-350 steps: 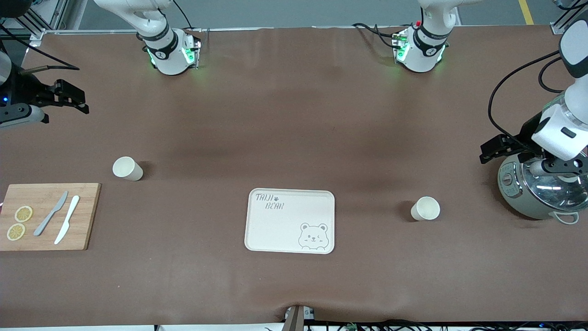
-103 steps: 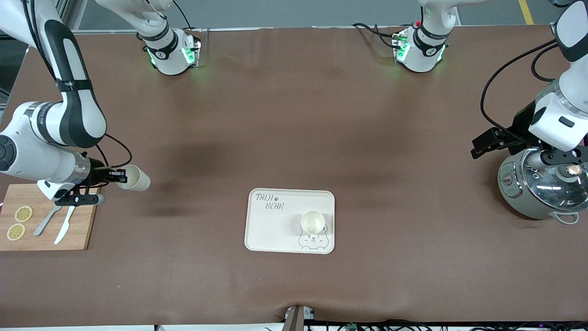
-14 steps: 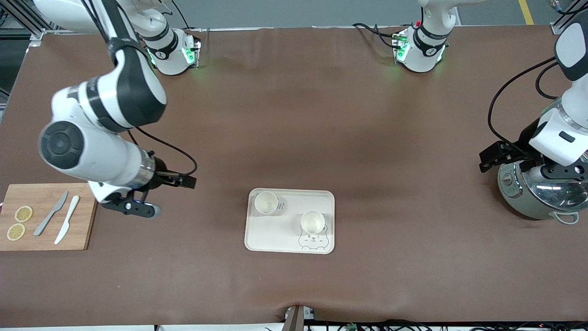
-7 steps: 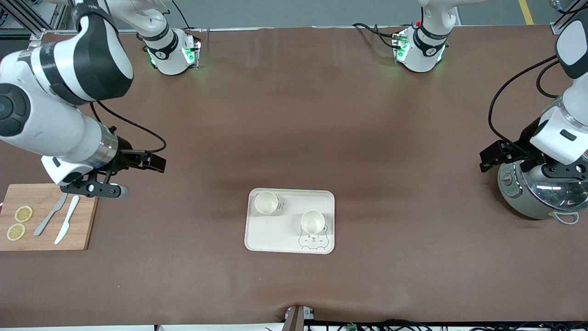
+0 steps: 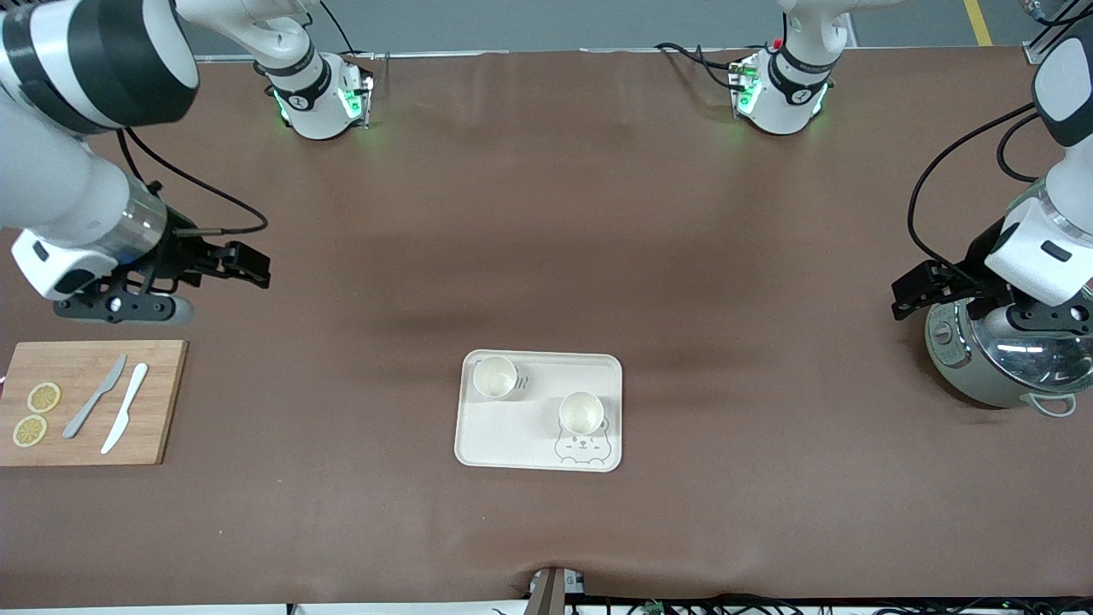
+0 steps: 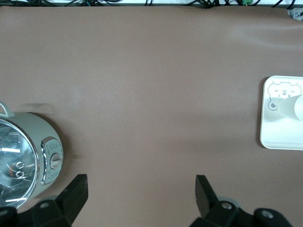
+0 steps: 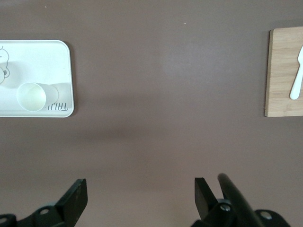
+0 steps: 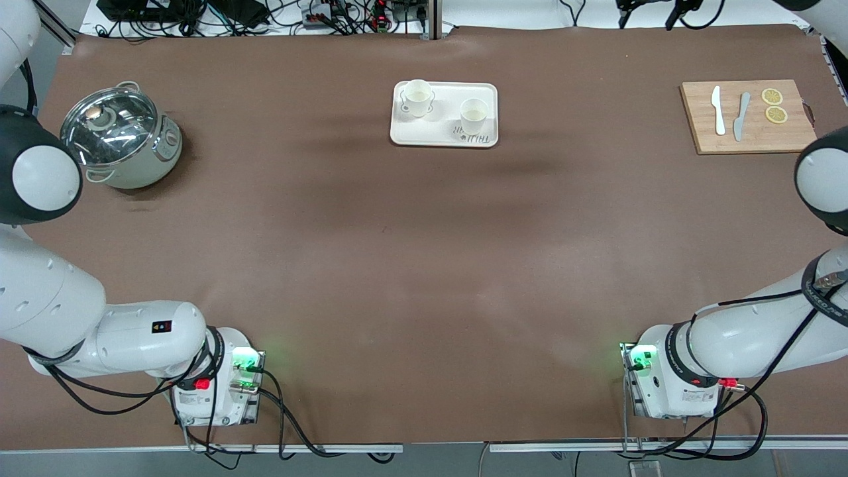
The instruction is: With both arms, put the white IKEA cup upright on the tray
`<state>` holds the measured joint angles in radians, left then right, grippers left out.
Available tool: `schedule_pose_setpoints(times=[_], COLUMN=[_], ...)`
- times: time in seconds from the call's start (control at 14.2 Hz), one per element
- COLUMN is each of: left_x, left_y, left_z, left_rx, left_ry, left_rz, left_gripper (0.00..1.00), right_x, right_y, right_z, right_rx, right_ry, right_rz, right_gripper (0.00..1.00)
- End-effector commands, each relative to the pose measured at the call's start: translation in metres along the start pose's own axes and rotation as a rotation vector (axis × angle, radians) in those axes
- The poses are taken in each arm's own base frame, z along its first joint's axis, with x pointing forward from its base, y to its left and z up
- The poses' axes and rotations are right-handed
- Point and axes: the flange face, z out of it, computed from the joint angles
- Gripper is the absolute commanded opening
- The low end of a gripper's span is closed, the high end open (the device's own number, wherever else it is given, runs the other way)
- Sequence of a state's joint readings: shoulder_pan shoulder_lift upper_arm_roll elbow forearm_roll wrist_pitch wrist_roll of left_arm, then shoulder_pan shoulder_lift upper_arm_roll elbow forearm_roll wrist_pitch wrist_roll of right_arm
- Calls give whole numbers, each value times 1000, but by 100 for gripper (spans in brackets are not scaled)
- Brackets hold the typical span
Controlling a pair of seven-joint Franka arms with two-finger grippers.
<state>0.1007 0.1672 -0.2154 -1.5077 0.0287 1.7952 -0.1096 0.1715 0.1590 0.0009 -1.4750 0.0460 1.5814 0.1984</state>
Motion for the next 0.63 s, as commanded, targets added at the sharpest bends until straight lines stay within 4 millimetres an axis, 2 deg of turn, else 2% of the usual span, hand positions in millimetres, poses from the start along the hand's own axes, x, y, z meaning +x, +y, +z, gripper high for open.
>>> schedule_pose_setpoints(times=[0.0,0.35,0.56], left_x=[0,1,1], left_y=[-1,-1,-2], left_z=[-3,-1,0], left_rx=[-15,-15,-15], left_ry=[1,-2,-2], left_rz=[7,7,5], left_gripper=[100,100,100], right_x=[-21,-37,-49], right_y=[24,53,59], right_z=[-17,-46,-58], right_rx=[-5,-2,-3], right_ry=[9,33,31], right_rz=[-25,-83,-122], right_gripper=[100,100,100])
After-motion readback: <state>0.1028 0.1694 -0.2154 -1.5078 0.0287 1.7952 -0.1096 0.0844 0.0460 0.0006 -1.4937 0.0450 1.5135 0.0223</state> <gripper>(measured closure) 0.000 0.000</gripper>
